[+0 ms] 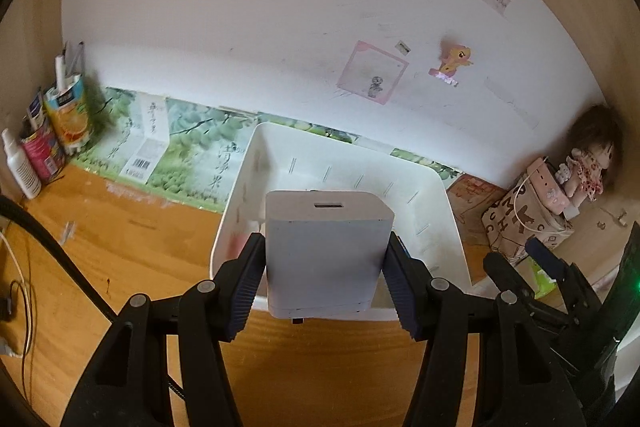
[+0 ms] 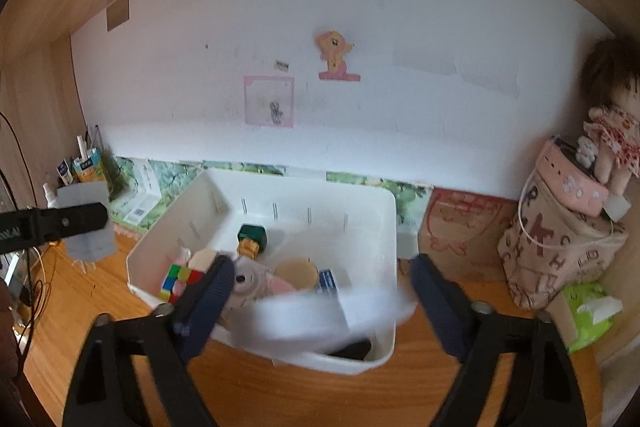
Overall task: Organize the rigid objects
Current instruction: 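Carry the white charger over the bin with the left tool while the right tool lifts the white holder, then release the white charger into the bin with the left tool while the right tool opens over the bin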
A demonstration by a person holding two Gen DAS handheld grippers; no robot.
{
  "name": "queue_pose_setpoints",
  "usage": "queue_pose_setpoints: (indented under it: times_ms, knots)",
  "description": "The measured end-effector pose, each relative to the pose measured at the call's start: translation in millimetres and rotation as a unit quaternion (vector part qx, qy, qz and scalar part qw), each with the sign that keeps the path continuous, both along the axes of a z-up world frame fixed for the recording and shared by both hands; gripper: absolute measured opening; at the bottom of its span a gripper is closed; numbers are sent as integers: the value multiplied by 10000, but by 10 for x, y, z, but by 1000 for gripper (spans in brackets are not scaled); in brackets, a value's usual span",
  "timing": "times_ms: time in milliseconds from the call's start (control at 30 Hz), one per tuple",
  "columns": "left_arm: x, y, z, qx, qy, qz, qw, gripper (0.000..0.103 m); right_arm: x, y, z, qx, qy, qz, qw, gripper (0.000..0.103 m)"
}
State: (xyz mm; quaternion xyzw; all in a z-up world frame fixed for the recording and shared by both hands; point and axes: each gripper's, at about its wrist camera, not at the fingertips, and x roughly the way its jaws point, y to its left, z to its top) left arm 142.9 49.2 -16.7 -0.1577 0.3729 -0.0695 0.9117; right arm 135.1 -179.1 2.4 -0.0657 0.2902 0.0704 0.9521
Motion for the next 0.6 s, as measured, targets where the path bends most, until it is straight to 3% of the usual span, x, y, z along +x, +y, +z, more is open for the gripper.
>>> queue_pose_setpoints:
  times_ms: [300,600]
  knots:
    - [338,-168,-50,290,-6,-122,9995,62,282,38,-118,44,176,221,9996,82]
    - [607,-307,-286,536,441,-166,9975,62,492,-84,-328,351,606,176,9974,82]
